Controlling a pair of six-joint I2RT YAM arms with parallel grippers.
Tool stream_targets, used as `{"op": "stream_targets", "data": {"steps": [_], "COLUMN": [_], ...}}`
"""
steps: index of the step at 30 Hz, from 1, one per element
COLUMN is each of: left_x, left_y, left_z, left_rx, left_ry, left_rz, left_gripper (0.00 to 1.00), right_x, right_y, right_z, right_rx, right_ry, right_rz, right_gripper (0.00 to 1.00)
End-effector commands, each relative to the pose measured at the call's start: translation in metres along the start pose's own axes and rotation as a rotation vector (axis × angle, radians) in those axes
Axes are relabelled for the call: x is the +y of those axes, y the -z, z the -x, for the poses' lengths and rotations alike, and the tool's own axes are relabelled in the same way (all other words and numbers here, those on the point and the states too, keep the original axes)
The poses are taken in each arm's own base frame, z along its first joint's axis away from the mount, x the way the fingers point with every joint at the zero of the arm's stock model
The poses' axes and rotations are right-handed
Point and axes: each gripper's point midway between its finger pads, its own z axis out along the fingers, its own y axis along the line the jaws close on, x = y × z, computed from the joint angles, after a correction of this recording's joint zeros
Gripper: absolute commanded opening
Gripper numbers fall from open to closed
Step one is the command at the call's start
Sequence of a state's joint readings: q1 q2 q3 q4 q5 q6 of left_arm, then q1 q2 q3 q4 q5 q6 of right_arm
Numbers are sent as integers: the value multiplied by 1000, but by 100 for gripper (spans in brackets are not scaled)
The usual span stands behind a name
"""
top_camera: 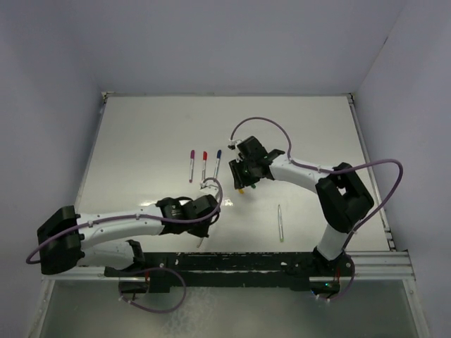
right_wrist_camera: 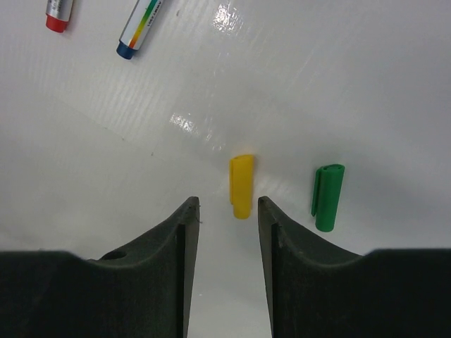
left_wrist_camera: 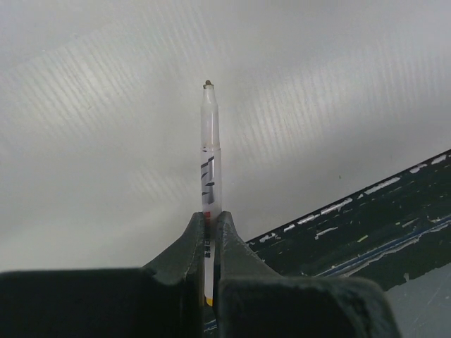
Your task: Insert the pens into the pen caps
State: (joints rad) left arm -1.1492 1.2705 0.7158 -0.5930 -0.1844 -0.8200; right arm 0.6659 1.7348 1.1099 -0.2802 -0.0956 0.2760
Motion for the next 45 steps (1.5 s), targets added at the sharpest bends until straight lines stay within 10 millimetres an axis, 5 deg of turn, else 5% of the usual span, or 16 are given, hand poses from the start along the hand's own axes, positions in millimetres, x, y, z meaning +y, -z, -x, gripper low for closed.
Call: {"op": "stream_targets", "data": {"steps": [1,10,22,32,35,39,45], "left_x": [1,4,-2,5,8,9,7], "left_y": [33,65,71,75,74,73,74], "left_z": [35,58,74,79,79,80,88], "left_rx": [-154,-312,-384,-405,-405,-404,-434], "left_ry": [32,55,58,75,76,73,60], "left_rz": [-11,-83,-113,-105,-95,-89,-94], "left_gripper": [0,0,0,0,0,0,0], "right_x": [1,-4,-8,-13,-12,-16,-14], "right_y": [0,-15,-23,-30,-34,-39,-23], "right_z": [19,13,-4,-40,-52,-67,-47], "right_rx": [-44,-8,44,134,164,214,159], "right_ry": [26,22,31,71,80,77,61], "right_rz": [-16,-38,-85,-197,-219,-245,-267], "right_gripper": [42,41,36,33,26,1,0]}}
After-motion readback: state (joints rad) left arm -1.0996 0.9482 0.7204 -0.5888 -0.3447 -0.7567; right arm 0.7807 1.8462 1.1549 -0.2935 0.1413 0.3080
